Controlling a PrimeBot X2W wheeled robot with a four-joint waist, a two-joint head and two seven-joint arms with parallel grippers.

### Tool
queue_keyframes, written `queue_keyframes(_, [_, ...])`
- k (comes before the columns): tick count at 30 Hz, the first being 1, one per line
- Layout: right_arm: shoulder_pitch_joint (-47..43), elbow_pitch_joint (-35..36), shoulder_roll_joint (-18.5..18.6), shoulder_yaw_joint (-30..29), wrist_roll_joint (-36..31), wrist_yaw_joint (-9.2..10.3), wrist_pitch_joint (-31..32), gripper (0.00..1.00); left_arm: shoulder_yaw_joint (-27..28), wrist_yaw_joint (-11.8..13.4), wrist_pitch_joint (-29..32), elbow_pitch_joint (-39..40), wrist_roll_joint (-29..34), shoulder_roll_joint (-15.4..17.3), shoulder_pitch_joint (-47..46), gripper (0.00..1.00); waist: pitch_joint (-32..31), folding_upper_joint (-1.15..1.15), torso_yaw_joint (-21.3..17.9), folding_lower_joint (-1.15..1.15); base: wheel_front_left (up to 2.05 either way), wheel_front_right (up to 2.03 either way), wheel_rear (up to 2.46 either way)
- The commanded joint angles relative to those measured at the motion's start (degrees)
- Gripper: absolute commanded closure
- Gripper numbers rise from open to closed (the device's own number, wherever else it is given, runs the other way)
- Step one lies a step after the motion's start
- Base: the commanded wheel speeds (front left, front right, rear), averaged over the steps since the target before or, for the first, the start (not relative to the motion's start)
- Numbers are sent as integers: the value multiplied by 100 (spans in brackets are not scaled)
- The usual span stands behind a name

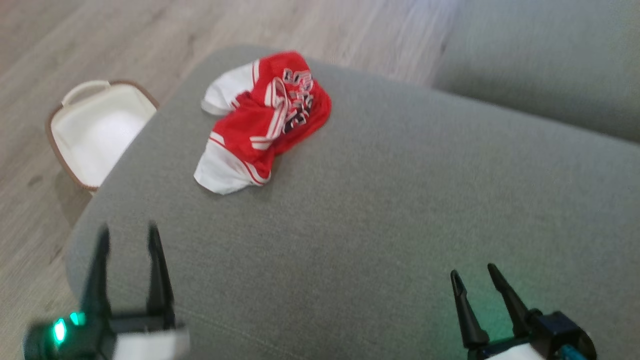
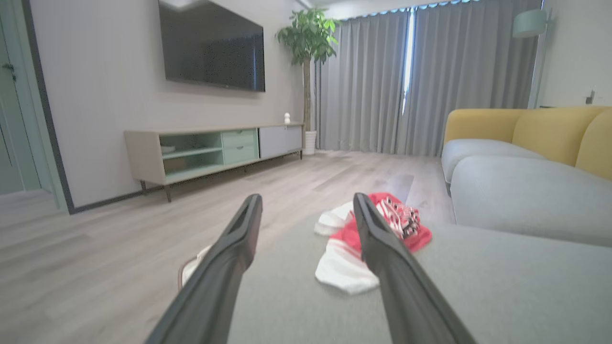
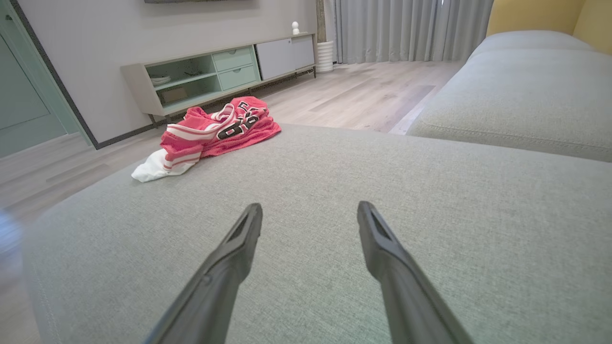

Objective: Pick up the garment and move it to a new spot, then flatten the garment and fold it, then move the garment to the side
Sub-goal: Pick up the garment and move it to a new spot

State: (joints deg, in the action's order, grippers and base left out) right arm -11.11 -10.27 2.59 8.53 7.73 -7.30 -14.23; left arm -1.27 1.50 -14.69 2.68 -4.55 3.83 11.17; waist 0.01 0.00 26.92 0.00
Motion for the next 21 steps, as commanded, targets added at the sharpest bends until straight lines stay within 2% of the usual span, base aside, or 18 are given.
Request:
queue_keyframes(1, [340,189,162,73,-94,-19,-77,0,259,-3,-31,315,44,33,-680,0,417,0,-61,0,0,0,0])
queue_keyframes(4, [477,229,323,47,-186,-19,-77,0,341,-99,-31,294,38,124,-1263,0,762,0,-68,0,0,0,0])
queue_keyframes(5, [578,253,438,54,-227,-19,-77,0,307,-209,-31,165,89,223,-1737,0,979,0,-69,0,0,0,0])
queue_keyframes(9, [738,312,633,53,-285,-19,-77,0,211,-426,-31,-341,107,391,-2606,0,1311,0,-52,0,0,0,0])
queue_keyframes(13, [982,378,926,72,-357,-19,-77,0,14,-647,45,-1457,68,561,-3944,0,1702,0,-69,0,0,0,0])
queue_keyframes(21, [1436,653,1503,132,-376,-19,-77,0,-162,-849,873,-4193,-366,768,-6281,0,2490,0,-302,0,0,0,0])
